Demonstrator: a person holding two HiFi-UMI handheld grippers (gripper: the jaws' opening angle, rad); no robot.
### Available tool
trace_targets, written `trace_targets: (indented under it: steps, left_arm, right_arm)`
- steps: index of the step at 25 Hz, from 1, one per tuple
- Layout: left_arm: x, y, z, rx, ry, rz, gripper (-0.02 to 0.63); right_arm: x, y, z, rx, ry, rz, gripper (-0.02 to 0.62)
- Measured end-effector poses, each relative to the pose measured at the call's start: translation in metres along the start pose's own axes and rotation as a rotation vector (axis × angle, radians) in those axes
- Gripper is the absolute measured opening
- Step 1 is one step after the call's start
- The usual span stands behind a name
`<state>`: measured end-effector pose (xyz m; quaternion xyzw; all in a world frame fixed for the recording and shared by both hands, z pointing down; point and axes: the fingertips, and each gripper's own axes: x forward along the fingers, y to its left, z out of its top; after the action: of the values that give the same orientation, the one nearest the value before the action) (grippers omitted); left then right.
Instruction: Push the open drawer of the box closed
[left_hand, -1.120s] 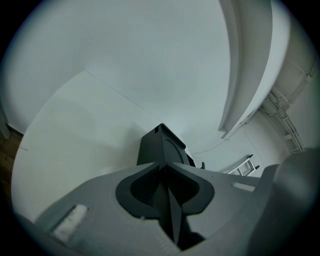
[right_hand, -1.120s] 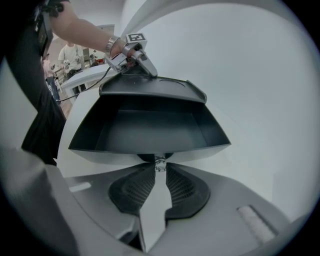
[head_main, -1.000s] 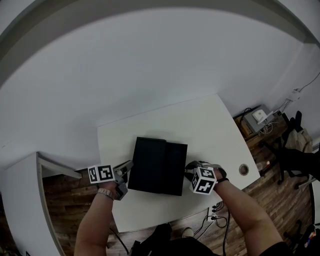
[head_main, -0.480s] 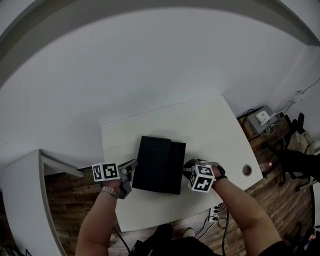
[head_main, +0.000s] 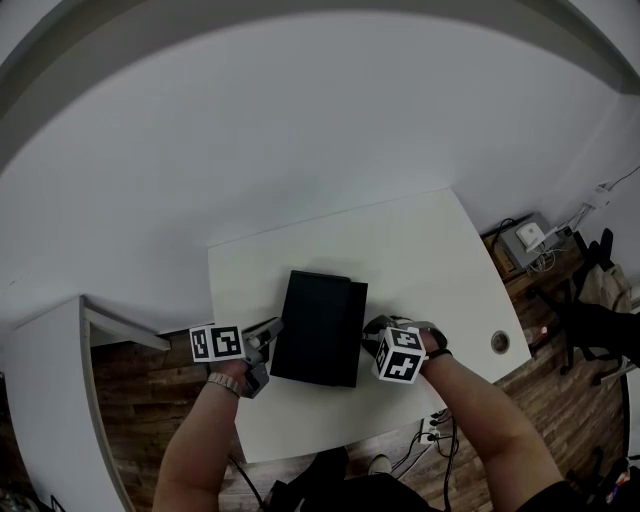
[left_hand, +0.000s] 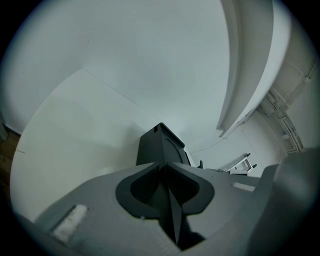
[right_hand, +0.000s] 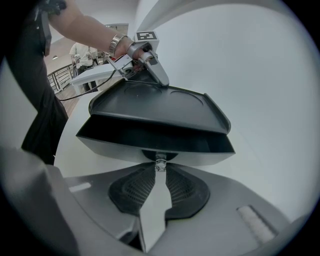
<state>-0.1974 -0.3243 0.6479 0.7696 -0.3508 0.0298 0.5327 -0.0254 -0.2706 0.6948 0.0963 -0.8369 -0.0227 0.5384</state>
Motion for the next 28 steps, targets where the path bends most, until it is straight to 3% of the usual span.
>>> trace_targets:
  steps: [28]
  left_arm:
    - [0.000, 0.000, 0.000, -0.003, -0.020, 0.004, 0.052]
  right_arm:
    - [0.019, -0.001, 0.036, -0.037, -0.016, 0.025, 0.071]
